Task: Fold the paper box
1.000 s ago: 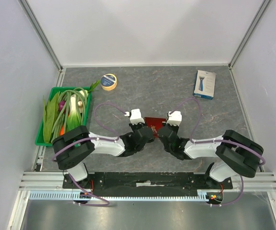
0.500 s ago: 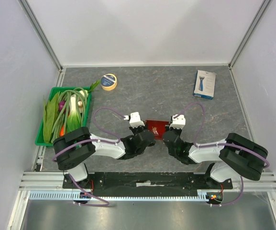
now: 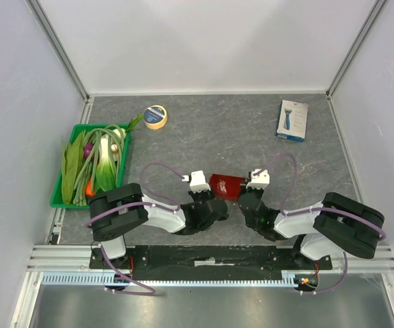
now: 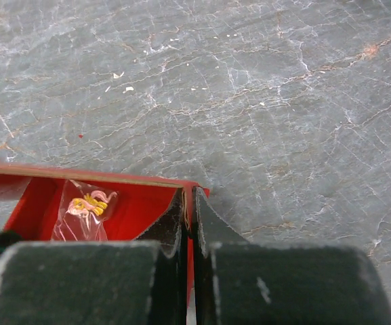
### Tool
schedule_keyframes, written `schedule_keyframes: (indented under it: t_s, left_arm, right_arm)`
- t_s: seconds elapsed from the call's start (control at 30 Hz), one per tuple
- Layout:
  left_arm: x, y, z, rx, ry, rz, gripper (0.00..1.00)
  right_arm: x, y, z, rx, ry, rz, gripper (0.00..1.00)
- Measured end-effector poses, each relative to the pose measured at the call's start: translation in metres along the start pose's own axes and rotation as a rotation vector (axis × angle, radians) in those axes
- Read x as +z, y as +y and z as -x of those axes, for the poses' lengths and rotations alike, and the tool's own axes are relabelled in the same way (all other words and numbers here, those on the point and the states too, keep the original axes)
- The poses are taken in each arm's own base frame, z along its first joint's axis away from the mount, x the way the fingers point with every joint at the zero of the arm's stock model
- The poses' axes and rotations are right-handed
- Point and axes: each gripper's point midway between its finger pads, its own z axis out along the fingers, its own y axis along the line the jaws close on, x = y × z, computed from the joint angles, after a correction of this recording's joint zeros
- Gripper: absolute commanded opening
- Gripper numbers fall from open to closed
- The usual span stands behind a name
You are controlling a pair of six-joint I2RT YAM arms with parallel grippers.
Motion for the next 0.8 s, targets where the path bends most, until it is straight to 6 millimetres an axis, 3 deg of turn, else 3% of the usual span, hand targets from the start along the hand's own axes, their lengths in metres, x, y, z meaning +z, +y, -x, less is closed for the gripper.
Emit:
schedule_keyframes:
  t_s: [0.13,0.4,0.43,0.47,0.57,0.67,0.8]
  left_arm:
    - [-0.007,0.023,-0.027,0.071,0.041,0.043,0.02]
    - [-0.015,0.028,-0.027,0.025,0.025,0.082,0.02]
    - [-0.016,0.029,-0.027,0.032,0.029,0.089,0.06]
    - [-0.018,0.03,-0.026,0.043,0.035,0.093,0.27]
    - [-0.023,0.031,-0.023,0.072,0.068,0.087,0.53]
    - [-0.034,0.024,-0.012,0.08,0.108,0.02,0.89]
    - [-0.052,0.037,0.004,0.125,0.15,-0.075,0.87]
  right_arm:
    - [-0.006,0.001,0.003,0.031,-0.013,0.024,0.02]
    - [-0.017,0.007,0.008,0.003,0.019,0.101,0.0]
    - [-0.018,0.008,0.009,-0.005,0.019,0.113,0.0]
    - [-0.019,0.01,0.01,-0.021,0.02,0.129,0.0]
    - [-0.021,0.015,0.007,-0.066,0.031,0.165,0.0]
    - [-0.022,0.018,0.005,-0.113,0.033,0.188,0.0]
    - [-0.017,0.013,0.002,-0.178,0.033,0.165,0.0]
